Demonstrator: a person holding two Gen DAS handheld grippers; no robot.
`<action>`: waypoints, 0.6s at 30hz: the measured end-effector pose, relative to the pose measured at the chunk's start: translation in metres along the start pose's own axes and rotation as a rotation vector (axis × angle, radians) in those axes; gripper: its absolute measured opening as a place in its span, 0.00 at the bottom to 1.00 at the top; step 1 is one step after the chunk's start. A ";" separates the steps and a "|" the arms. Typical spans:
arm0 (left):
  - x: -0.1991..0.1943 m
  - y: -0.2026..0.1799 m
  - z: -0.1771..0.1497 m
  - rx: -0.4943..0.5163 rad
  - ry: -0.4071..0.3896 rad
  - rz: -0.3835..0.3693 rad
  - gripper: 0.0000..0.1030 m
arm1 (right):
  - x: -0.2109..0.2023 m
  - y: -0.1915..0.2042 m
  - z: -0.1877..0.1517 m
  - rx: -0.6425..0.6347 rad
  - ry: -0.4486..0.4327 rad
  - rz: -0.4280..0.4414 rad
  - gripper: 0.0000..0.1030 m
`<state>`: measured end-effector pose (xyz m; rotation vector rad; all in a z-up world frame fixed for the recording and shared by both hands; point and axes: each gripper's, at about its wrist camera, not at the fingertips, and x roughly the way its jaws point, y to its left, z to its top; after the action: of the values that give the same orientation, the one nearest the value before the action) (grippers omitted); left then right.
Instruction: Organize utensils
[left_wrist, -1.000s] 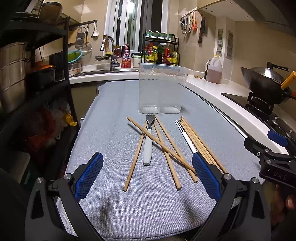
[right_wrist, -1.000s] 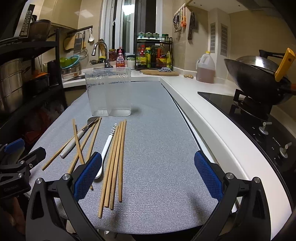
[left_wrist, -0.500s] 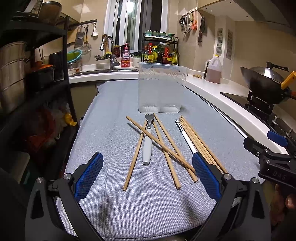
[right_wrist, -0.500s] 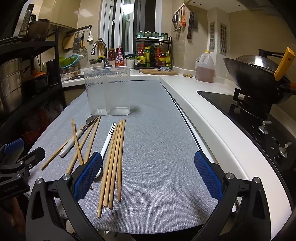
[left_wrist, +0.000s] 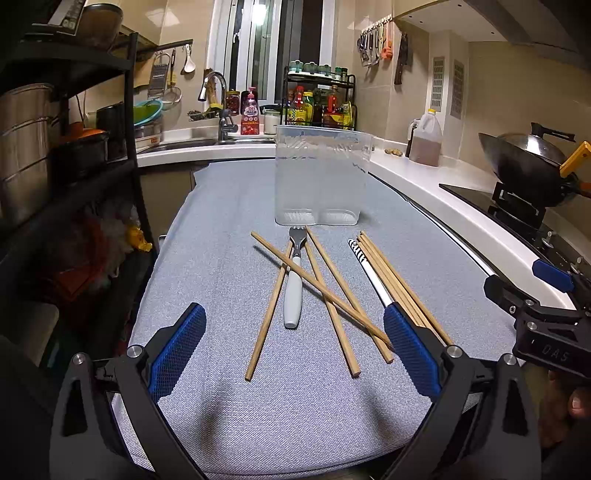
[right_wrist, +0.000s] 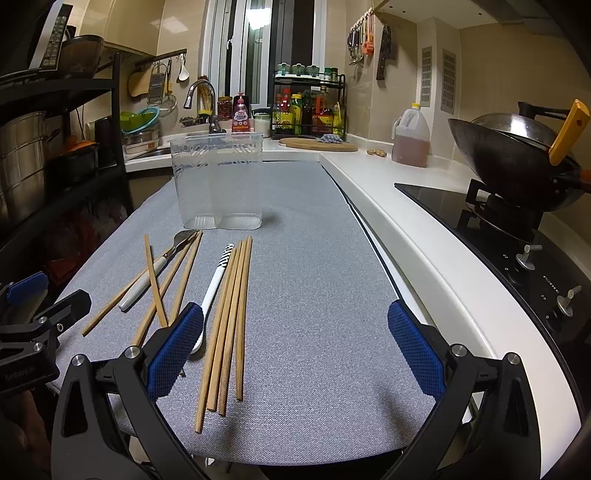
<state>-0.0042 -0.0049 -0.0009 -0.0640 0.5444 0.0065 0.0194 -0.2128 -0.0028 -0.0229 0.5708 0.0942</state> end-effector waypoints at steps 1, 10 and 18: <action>0.000 0.000 0.000 0.000 0.000 0.000 0.91 | 0.000 0.000 0.000 0.000 0.000 0.000 0.95; 0.000 -0.001 0.001 0.003 -0.003 -0.001 0.91 | 0.000 0.000 0.000 -0.001 -0.001 0.000 0.95; 0.000 -0.001 0.001 0.003 -0.003 -0.002 0.91 | -0.001 0.001 0.000 -0.003 -0.004 -0.002 0.95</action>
<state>-0.0042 -0.0057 0.0000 -0.0617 0.5413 0.0038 0.0186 -0.2117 -0.0021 -0.0266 0.5662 0.0933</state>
